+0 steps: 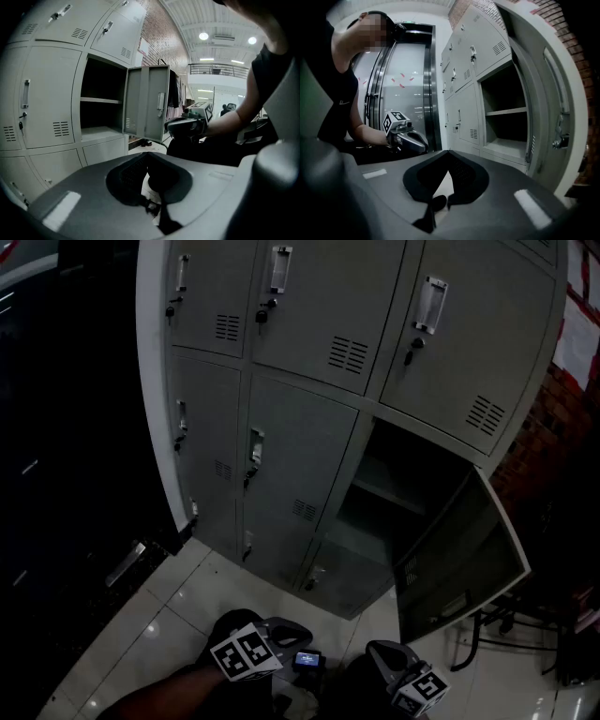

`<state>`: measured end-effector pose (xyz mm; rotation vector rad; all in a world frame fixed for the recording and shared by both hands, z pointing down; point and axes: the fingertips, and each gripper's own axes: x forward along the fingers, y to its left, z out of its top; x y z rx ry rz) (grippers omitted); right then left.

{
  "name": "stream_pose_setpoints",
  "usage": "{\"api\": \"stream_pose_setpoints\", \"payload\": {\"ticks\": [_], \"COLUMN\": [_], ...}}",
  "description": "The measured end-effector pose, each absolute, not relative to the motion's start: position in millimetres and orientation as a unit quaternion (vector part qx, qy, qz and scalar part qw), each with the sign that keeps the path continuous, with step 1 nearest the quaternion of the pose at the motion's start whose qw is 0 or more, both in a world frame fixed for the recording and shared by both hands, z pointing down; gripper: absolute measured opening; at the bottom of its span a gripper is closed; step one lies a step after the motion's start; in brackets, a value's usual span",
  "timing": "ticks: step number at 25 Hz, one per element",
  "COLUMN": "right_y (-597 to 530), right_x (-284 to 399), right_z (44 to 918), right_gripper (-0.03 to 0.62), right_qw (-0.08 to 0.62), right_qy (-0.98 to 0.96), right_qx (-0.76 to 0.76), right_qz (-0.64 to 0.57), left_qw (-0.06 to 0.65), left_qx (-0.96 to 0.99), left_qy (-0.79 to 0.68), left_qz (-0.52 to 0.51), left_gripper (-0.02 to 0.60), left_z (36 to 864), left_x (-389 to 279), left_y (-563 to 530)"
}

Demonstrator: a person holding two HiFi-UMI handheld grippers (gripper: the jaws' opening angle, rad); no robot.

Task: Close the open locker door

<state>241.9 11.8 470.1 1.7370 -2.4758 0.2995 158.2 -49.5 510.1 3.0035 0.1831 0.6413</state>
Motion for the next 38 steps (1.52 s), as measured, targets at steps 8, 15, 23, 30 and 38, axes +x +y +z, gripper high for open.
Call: {"api": "stream_pose_setpoints", "payload": {"ticks": [8,15,23,30,38], "right_y": [20.2,53.9,90.2,80.4,53.4], "right_x": [238.9,254.1,329.7,367.6,381.4], "right_z": [465.1,448.2,425.9,397.1,388.5], "right_gripper": [0.002,0.003,0.096,0.231,0.226], "right_qw": [0.044,0.063,-0.016,-0.035,-0.017], "right_qy": [-0.817,-0.803,-0.726,-0.699,-0.68], "right_qx": [0.567,0.586,0.68,0.712,0.732], "right_qz": [0.09,0.092,0.101,0.063,0.04], "left_qw": [0.034,0.033,0.031,0.034,0.035], "left_qx": [0.977,0.977,0.976,0.976,0.976], "left_qy": [0.061,0.062,0.062,0.061,0.061], "left_qz": [0.204,0.202,0.204,0.205,0.204], "left_gripper": [0.012,0.012,0.012,0.012,0.012], "left_z": [503.9,503.4,502.3,504.8,502.9], "left_x": [158.9,158.7,158.4,160.0,159.3], "left_y": [-48.1,-48.9,-49.3,-48.5,-49.0]}}
